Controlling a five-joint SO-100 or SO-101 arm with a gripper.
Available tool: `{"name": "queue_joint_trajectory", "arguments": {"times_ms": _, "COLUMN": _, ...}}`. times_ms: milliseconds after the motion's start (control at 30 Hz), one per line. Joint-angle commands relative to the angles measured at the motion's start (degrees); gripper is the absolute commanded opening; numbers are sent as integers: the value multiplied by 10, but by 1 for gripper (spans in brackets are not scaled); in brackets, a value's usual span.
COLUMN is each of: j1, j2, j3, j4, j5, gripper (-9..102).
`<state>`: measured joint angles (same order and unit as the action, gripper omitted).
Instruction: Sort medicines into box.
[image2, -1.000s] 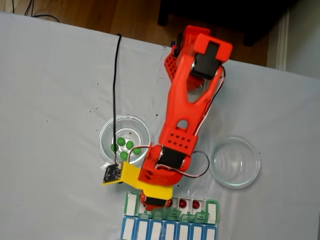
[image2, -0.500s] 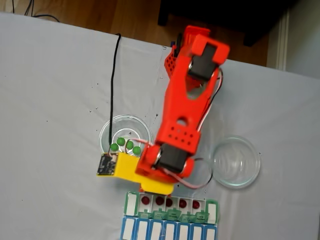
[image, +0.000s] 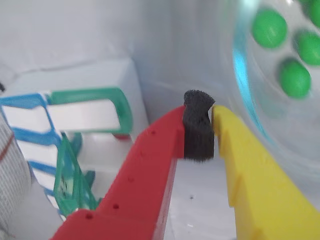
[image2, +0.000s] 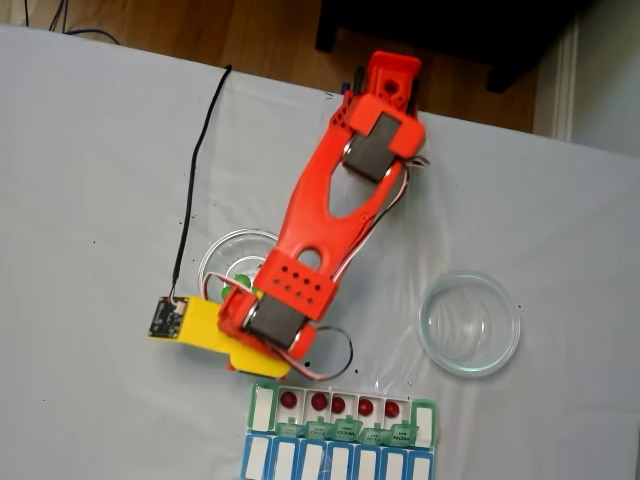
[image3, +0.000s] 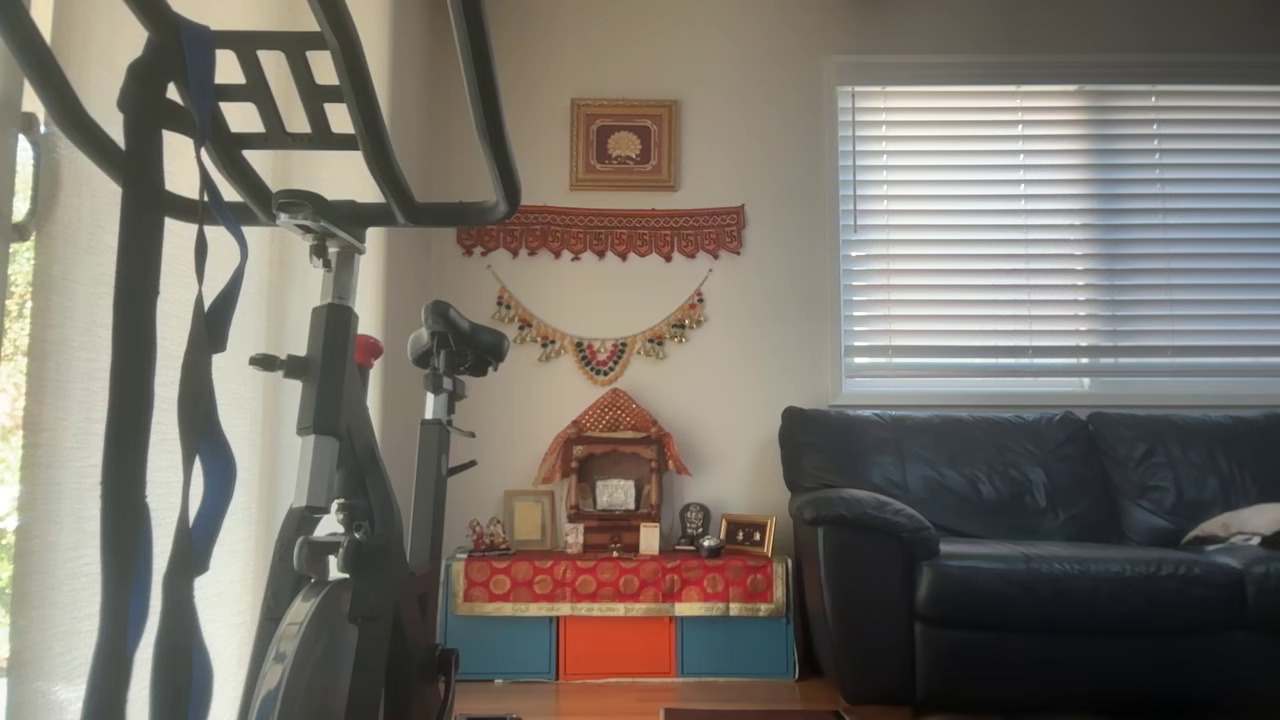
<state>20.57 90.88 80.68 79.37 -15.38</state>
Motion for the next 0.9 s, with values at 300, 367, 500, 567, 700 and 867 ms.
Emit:
{"name": "queue_joint_trajectory", "arguments": {"times_ms": 300, "j1": 17, "j2": 287, "j3": 203, "j4": -85, "j5": 40, "gripper": 1}}
{"name": "queue_joint_trajectory", "arguments": {"times_ms": 367, "j1": 8, "j2": 263, "j3": 165, "j4": -62, "j5": 49, "gripper": 1}}
{"name": "queue_joint_trajectory", "arguments": {"times_ms": 500, "j1": 12, "j2": 221, "j3": 107, "j4": -17, "j5": 73, "gripper": 1}}
{"name": "queue_joint_trajectory", "arguments": {"times_ms": 567, "j1": 14, "j2": 216, "j3": 108, "j4": -12, "j5": 107, "gripper": 1}}
{"name": "queue_joint_trajectory", "arguments": {"times_ms": 700, "j1": 15, "j2": 200, "j3": 100, "j4": 0, "j5": 153, "gripper": 1}}
{"name": "queue_joint_trajectory", "arguments": {"times_ms": 867, "j1": 33, "j2": 193, "j3": 107, "j4": 9, "j5": 137, "gripper": 1}}
